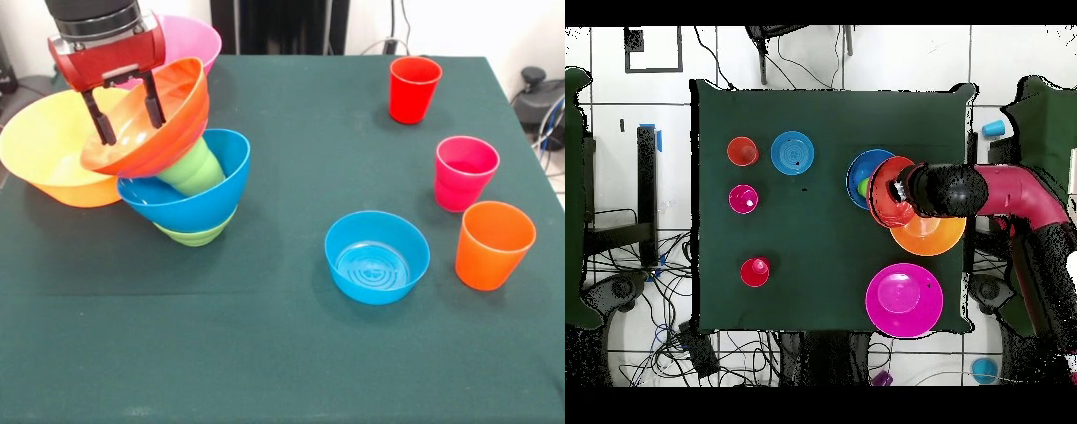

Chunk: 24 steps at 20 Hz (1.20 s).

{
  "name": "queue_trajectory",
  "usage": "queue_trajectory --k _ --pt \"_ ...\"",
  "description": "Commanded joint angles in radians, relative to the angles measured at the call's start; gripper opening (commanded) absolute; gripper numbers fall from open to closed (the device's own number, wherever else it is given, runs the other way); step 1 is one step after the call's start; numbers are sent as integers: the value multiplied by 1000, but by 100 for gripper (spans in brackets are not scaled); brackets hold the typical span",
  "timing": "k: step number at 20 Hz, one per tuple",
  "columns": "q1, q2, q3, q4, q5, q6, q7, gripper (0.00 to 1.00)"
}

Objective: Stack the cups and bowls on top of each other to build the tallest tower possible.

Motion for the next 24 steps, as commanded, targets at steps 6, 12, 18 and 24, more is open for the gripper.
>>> queue_trajectory --k 6,12,18,24 --pt "36 -206 -23 147 106 29 66 100" --pt "39 -309 -20 190 183 45 58 100" --pt "66 -365 -33 209 233 44 68 100" --pt "115 -386 -63 200 258 42 106 100"
